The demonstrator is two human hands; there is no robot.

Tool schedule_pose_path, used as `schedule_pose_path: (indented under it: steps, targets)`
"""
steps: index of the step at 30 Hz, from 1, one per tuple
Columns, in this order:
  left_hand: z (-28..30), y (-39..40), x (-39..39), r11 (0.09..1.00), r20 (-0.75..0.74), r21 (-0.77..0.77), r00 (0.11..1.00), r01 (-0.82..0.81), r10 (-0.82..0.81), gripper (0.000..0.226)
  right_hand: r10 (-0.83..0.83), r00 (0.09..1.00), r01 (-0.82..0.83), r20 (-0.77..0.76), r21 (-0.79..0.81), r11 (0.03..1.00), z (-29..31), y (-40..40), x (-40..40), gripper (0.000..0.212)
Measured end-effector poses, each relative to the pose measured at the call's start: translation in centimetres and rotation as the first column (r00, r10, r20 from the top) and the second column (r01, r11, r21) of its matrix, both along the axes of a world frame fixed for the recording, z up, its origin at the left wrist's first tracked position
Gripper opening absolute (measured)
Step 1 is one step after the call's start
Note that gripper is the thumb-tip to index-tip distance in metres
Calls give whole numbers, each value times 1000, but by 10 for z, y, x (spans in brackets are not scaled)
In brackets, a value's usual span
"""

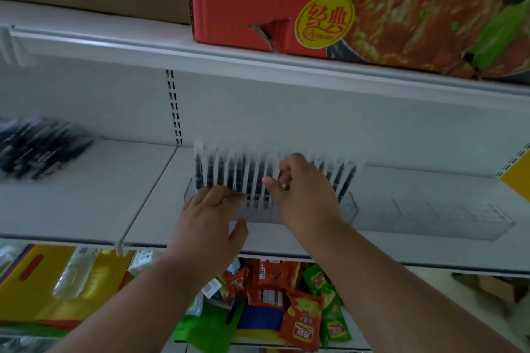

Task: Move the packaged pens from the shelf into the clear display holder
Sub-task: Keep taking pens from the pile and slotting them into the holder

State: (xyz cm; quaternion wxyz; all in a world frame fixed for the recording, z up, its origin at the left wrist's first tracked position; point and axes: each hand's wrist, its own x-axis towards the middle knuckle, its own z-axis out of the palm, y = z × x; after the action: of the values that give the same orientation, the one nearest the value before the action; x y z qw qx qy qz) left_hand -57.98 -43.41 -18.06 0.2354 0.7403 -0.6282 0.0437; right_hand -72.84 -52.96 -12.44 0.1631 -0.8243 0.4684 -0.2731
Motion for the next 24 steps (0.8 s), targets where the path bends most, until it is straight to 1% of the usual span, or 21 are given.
schedule_pose_path:
  steps: [2,4,6,8,11,15,19,22,24]
  targets:
    - [3,3,-1,1000,2,3,1000,-2,2,49,79,996,-73,36,-151,986,2,9,-5,28]
    - [8,11,-4,998,-3,-46,999,-45,45,44,158,987,-147,14,-289,946,7,20,-7,27]
    - [14,25,-7,986,2,-128,994,-106,107,40,206,978,-205,-32,-340,918,15,30,-4,28]
    - [18,42,-6,979,23,-136,988,-149,153,40,253,965,-262,-71,-336,905,24,39,3,32]
    - [18,72,7,972,50,-56,972,-229,232,39,337,936,-352,-103,-320,880,34,51,17,36]
    - [18,115,33,933,79,-2,930,-360,359,38,423,905,-417,-48,-303,857,44,72,46,38]
    - [19,161,65,898,82,65,900,-434,429,41,470,875,-484,-118,-239,842,50,104,86,40]
    - [12,195,95,881,78,38,881,-471,467,41,481,859,-510,-177,-213,833,50,135,117,42]
    - [7,219,118,873,81,16,871,-488,485,41,486,854,-518,-187,-218,827,47,159,141,42]
